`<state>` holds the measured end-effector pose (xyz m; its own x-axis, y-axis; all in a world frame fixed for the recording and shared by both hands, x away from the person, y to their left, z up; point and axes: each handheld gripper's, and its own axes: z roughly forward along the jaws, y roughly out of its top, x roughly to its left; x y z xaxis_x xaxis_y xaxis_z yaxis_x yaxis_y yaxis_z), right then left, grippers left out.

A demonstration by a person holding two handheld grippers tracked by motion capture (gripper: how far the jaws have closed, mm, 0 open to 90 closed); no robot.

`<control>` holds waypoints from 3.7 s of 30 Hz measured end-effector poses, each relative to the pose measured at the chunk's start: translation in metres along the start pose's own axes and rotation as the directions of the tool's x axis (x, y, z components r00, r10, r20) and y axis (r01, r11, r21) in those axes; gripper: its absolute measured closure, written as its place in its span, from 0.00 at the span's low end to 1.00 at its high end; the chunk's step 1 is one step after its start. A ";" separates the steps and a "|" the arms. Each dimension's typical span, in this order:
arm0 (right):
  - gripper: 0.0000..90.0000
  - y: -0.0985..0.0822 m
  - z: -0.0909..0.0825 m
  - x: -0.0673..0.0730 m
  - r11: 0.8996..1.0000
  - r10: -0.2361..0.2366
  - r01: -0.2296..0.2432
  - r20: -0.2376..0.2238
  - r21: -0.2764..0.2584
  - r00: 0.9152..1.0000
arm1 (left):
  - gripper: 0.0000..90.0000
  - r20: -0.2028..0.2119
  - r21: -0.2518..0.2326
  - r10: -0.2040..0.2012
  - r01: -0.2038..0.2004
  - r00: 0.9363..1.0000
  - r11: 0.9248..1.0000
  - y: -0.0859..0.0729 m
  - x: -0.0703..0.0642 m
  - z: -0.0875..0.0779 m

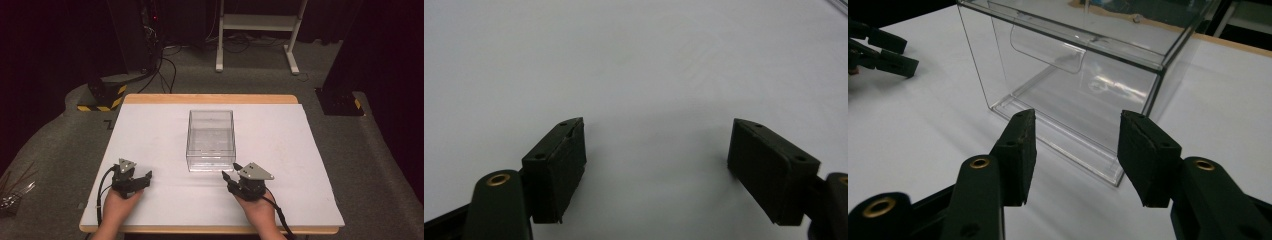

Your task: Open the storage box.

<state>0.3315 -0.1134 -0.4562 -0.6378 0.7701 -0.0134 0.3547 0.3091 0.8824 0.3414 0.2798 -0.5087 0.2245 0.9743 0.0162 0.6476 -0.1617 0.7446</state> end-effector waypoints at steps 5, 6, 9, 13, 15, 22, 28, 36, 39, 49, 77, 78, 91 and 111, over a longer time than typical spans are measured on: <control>0.60 0.004 0.009 -0.001 1.000 -0.001 0.001 -0.005 -0.005 1.000 | 0.26 0.000 0.000 0.000 0.000 1.000 1.000 0.000 0.000 0.000; 0.60 0.005 0.010 0.000 1.000 -0.001 0.001 -0.004 -0.002 1.000 | 0.26 -0.001 -0.001 -0.001 0.001 1.000 1.000 0.000 0.000 0.000; 0.62 0.007 0.019 0.000 1.000 -0.008 0.008 -0.010 0.005 1.000 | 0.26 -0.001 -0.001 -0.001 0.001 1.000 1.000 0.000 0.000 0.000; 0.64 0.009 0.026 0.001 1.000 -0.005 0.005 -0.018 0.003 1.000 | 0.26 0.000 0.000 0.000 0.000 1.000 1.000 0.000 0.000 0.000; 0.66 0.010 0.029 0.001 1.000 -0.004 0.004 -0.023 -0.003 1.000 | 0.26 0.000 0.000 0.000 0.000 1.000 1.000 0.000 0.000 0.000; 0.69 0.014 0.039 0.002 1.000 -0.014 0.014 -0.024 -0.014 1.000 | 0.26 0.000 0.000 -0.001 0.001 1.000 1.000 0.000 0.000 0.000; 0.71 0.015 0.043 0.000 1.000 -0.016 0.015 -0.038 -0.026 0.999 | 0.26 0.000 -0.001 0.000 0.000 1.000 1.000 0.000 0.000 0.000; 0.73 0.016 0.048 -0.002 0.999 -0.022 0.019 -0.059 -0.040 0.998 | 0.26 0.000 0.000 0.000 0.000 1.000 1.000 0.000 0.000 0.000; 0.74 0.016 0.050 -0.003 0.999 -0.028 0.025 -0.067 -0.048 0.997 | 0.26 0.000 0.000 0.000 0.000 1.000 1.000 0.000 0.000 0.000; 0.76 0.015 0.052 -0.006 0.998 -0.030 0.023 -0.106 -0.064 0.994 | 0.26 -0.001 -0.001 -0.001 0.001 1.000 1.000 0.000 0.000 0.000; 0.82 0.007 0.038 0.003 0.997 -0.046 0.034 -0.154 -0.076 0.987 | 0.28 0.003 -0.004 0.004 -0.004 1.000 1.000 0.000 -0.001 0.000; 0.82 0.007 0.037 0.004 0.996 -0.051 0.040 -0.155 -0.075 0.987 | 0.29 0.005 -0.003 0.010 -0.010 1.000 1.000 0.000 -0.001 -0.001; 0.82 0.001 0.025 0.013 0.996 -0.063 0.051 -0.172 -0.069 0.983 | 0.56 0.075 -0.040 0.042 -0.039 0.996 0.998 -0.001 -0.021 -0.007; 0.83 -0.004 0.015 0.019 0.997 -0.049 0.035 -0.204 -0.070 0.978 | 0.70 0.103 -0.114 0.089 -0.077 0.991 0.990 0.006 -0.054 -0.016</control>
<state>0.3286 -0.0915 -0.4674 -0.7805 0.6239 0.0396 0.2832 0.2964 0.9121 0.3223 0.2290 -0.4944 0.3550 0.9348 0.0138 0.5412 -0.2176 0.8122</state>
